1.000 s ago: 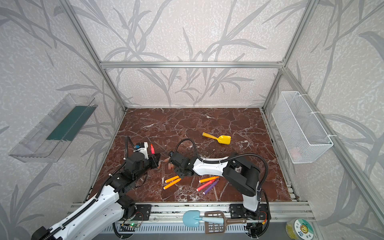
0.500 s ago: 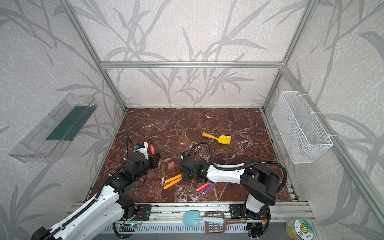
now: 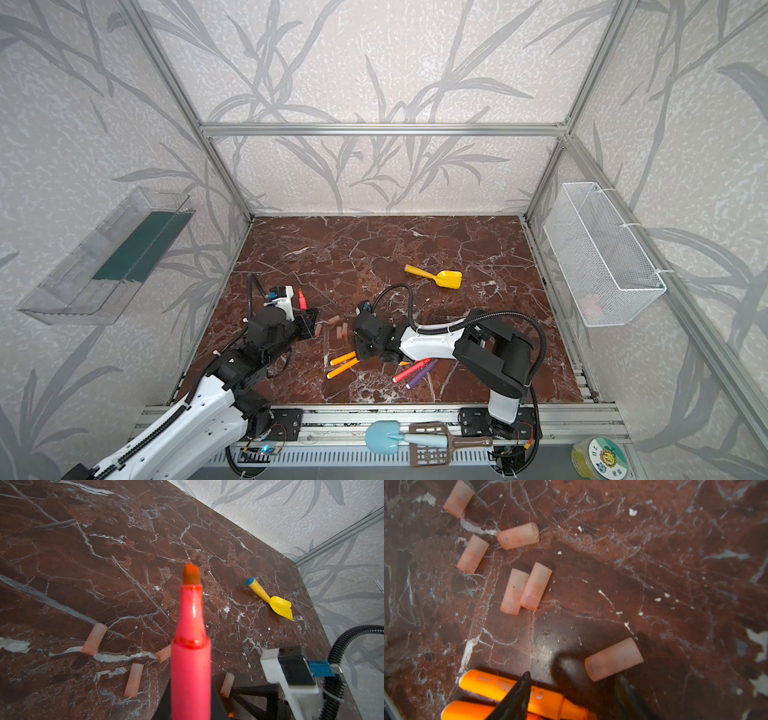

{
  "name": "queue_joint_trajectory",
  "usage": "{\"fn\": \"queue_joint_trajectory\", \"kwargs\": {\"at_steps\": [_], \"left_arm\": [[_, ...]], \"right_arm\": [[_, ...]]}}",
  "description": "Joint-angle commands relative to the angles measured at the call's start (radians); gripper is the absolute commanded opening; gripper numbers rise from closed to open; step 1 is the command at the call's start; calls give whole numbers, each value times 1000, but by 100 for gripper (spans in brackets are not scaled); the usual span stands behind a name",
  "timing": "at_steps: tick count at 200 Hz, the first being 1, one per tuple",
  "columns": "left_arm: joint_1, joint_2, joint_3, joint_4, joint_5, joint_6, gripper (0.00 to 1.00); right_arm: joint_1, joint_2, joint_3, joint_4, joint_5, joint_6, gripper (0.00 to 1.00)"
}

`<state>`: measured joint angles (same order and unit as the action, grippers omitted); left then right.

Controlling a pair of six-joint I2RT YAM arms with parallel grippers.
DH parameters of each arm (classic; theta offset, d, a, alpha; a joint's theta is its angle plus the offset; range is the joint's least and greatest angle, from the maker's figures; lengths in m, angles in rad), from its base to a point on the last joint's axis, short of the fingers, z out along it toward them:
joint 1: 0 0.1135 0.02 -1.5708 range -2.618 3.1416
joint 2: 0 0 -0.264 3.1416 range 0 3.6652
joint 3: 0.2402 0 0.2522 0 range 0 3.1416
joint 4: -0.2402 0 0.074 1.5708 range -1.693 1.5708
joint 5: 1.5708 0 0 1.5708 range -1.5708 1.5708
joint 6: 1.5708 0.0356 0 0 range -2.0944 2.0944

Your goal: Insert the pens into the pen caps

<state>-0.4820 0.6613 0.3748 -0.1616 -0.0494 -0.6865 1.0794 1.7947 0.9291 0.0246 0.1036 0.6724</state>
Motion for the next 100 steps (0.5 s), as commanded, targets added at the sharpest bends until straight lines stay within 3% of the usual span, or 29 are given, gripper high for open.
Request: {"fn": "queue_joint_trajectory", "kwargs": {"at_steps": [1,100], "left_arm": [[6,-9,-6,-15,-23,14,0],[5,-9,-13,-9,-23,16,0]], "right_arm": [[-7,36,42,-63,38,-7,63],[-16,172,237,-275,197,-29,62]]}}
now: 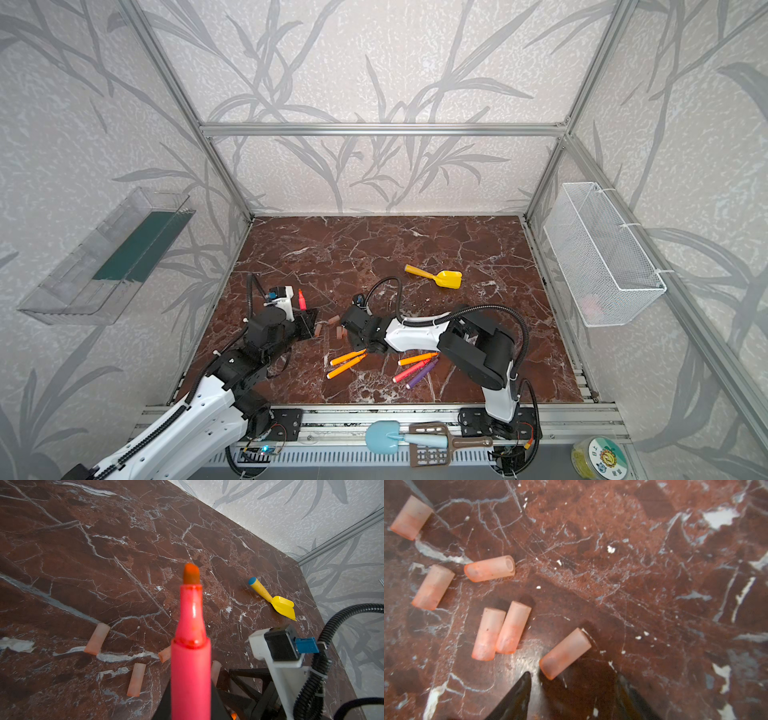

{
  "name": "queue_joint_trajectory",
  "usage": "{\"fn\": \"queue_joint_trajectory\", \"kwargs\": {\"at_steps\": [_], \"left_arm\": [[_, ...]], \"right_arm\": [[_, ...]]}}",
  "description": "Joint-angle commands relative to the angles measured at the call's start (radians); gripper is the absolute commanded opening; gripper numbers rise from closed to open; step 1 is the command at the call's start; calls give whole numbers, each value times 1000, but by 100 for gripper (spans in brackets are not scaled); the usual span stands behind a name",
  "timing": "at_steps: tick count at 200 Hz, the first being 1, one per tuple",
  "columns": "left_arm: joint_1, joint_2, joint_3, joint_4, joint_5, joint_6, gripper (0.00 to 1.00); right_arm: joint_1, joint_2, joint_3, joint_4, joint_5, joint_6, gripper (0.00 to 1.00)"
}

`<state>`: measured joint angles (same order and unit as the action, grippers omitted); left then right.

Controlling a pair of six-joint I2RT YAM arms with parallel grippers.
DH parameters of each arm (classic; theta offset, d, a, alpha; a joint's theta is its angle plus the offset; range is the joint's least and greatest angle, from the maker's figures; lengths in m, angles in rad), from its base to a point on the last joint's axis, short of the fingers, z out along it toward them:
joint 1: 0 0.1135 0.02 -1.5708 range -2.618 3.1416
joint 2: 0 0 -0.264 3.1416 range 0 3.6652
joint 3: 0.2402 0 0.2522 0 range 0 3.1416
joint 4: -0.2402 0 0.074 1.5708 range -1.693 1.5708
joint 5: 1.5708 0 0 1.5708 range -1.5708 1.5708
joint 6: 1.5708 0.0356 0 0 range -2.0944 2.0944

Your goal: Insert the pens into the pen caps

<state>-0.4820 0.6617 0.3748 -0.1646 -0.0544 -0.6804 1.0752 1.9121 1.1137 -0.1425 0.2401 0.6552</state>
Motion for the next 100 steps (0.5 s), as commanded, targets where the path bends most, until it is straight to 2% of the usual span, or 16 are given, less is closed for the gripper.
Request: {"fn": "queue_joint_trajectory", "kwargs": {"at_steps": [1,61,100], "left_arm": [[5,-9,-13,-6,-18,10,0],[6,-9,-13,-7,-21,10,0],[5,-5,-10,-4,-19,9,0]], "right_arm": [[-12,57,54,-109,61,-12,62],[-22,129,146,-172,107,-45,62],[-22,79,89,-161,145,-42,60]]}}
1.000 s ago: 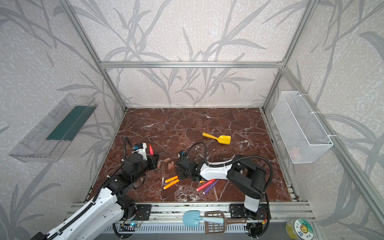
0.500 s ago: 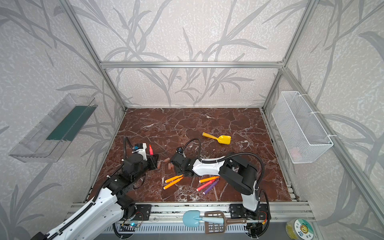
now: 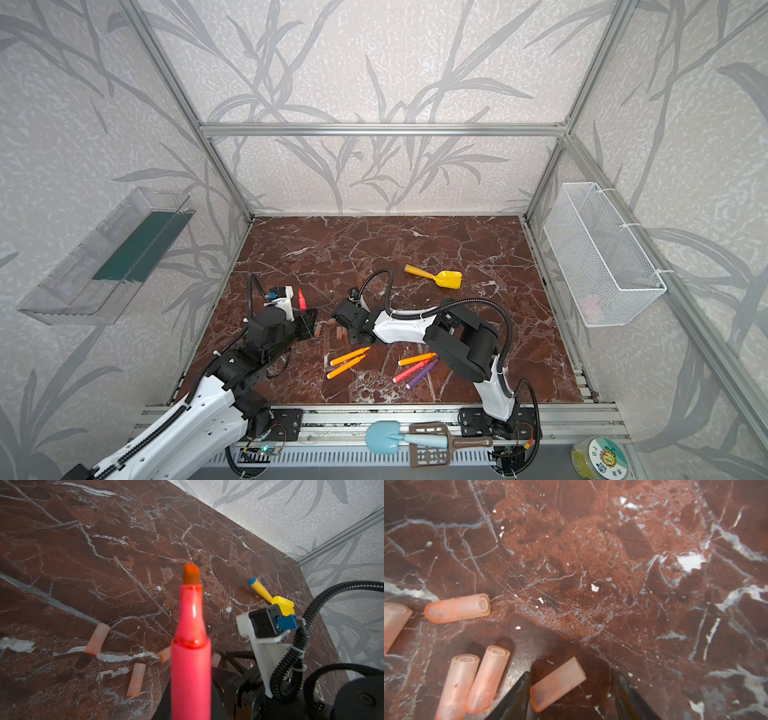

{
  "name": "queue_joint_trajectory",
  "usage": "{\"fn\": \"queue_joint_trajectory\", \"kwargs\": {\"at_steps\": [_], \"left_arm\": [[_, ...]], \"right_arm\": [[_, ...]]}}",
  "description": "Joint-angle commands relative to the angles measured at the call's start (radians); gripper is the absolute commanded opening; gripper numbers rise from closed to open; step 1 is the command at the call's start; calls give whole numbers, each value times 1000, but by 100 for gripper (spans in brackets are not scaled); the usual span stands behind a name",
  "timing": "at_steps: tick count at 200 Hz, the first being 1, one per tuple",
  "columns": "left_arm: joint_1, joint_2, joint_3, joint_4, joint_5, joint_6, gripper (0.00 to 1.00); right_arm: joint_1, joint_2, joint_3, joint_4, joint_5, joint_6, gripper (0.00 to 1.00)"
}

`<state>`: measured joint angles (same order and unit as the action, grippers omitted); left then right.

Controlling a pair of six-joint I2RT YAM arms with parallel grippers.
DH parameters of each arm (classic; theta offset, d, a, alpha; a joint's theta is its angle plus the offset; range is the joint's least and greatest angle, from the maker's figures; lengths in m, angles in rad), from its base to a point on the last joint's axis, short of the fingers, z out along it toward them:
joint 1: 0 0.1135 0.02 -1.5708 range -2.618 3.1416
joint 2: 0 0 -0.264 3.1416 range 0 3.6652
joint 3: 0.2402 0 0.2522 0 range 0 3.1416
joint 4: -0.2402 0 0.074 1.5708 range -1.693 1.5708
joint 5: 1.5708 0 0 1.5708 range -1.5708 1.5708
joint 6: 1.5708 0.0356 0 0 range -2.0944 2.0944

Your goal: Insert the pens into the pen caps

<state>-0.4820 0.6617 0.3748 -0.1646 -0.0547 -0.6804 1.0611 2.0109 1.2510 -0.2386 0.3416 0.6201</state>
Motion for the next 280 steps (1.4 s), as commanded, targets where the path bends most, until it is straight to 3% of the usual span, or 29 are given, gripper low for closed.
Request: {"fn": "queue_joint_trajectory", "kwargs": {"at_steps": [1,81,117,182,280], "left_arm": [[5,-6,-10,-4,-19,10,0],[6,-5,-2,-4,-16,8,0],[6,-5,0,-10,-17,10,0],[6,-6,-1,-14,-25,16,0],[5,-1,-1,-12,-27,21,0]], "right_arm": [[-8,-22,-52,-64,44,-6,61],[-20,-136,-189,-13,55,-10,55],[-20,-112,-152,27,-9,-63,56],[-29,-25,-55,-10,-12,-119,62],[-95,6,-25,-5,-49,-134,53]]}}
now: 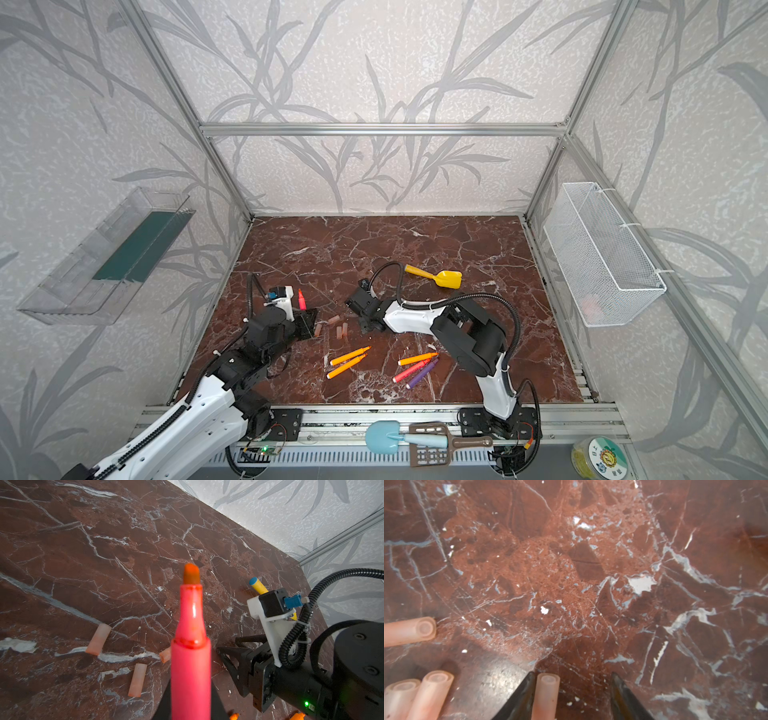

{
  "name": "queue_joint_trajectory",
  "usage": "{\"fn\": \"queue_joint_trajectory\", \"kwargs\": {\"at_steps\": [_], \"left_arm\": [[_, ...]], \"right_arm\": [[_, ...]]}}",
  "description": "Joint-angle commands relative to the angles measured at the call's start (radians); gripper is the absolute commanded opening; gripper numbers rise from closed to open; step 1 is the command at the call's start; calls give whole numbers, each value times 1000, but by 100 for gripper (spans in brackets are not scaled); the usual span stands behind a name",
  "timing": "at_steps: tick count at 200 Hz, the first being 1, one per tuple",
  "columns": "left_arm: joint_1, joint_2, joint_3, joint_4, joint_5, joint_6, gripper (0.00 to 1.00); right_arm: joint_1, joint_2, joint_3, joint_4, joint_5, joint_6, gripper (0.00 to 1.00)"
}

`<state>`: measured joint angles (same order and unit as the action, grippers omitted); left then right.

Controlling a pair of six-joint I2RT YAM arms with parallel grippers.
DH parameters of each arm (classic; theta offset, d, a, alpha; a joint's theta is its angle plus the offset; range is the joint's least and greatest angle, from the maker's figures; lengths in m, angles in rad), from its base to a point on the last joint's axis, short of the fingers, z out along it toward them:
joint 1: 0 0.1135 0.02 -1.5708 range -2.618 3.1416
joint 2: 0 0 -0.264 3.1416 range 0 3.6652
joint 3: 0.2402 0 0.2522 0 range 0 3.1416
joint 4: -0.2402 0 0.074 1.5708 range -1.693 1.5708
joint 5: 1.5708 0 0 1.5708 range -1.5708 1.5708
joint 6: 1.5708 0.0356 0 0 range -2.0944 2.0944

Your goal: Insert the pens into the pen caps

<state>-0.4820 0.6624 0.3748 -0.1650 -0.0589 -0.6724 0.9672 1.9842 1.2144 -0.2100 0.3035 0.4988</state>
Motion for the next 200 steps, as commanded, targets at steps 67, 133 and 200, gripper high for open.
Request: {"fn": "queue_joint_trajectory", "kwargs": {"at_steps": [67,133,200], "left_arm": [[6,-1,-2,-11,-19,9,0],[6,-1,1,-11,-19,8,0],[6,0,-4,-7,-18,5,0]], "right_arm": [[-1,68,41,-51,-43,-8,43],[1,73,36,-83,-44,16,25],[13,55,25,-93,-48,31,26]]}}
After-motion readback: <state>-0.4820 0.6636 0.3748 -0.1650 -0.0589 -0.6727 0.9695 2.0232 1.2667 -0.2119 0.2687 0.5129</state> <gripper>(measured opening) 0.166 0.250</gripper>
